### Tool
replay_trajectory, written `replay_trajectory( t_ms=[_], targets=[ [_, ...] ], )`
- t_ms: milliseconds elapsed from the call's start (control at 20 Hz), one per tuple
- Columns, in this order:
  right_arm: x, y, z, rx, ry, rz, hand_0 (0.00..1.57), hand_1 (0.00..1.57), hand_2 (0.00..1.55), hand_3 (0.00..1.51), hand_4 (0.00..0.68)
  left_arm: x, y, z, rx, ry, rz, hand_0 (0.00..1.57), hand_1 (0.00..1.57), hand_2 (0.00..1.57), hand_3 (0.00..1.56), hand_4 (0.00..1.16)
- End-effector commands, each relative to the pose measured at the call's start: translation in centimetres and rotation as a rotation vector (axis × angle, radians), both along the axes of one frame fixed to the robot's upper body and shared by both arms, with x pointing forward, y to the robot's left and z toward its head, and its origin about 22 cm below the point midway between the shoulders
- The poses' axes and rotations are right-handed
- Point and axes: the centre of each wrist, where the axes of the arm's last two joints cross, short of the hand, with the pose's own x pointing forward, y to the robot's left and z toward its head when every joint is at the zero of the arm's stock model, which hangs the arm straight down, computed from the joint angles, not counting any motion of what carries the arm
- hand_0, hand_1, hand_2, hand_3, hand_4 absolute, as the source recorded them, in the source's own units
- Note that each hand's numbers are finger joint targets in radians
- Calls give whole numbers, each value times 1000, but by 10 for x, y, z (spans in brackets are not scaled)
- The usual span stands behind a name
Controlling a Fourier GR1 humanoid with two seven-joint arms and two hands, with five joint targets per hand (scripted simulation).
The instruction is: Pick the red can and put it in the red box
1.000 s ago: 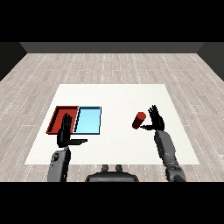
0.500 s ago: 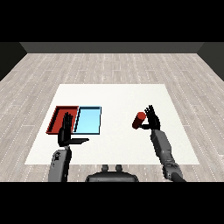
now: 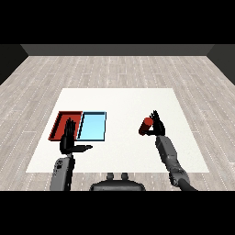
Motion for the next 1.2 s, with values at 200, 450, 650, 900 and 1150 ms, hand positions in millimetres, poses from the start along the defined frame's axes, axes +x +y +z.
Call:
replay_trajectory(
  t_ms=[200, 450, 650, 900, 1150],
  targets=[
    [17, -8, 5, 22, 13, 1, 0, 0, 0, 0, 0, -4, 2, 9, 4, -6, 9, 0, 0, 0, 0, 0],
    [2, 7, -11, -3, 4, 6, 0, 0, 0, 0, 0, -9, -17, 0, -12, -10, -3, 0, 0, 0, 0, 0],
    [7, 4, -3, -18, 11, 16, 0, 0, 0, 0, 0, 4, 5, 6, -2, -9, 0, 0, 0, 0, 0, 0],
    [19, 1, 3, 11, 30, -4, 0, 0, 0, 0, 0, 2, -7, 7, -5, -16, -5, 0, 0, 0, 0, 0],
    [21, 29, -1, -11, 33, 20, 0, 0, 0, 0, 0, -20, 7, 0, 2, 3, 15, 0, 0, 0, 0, 0]
  ],
)
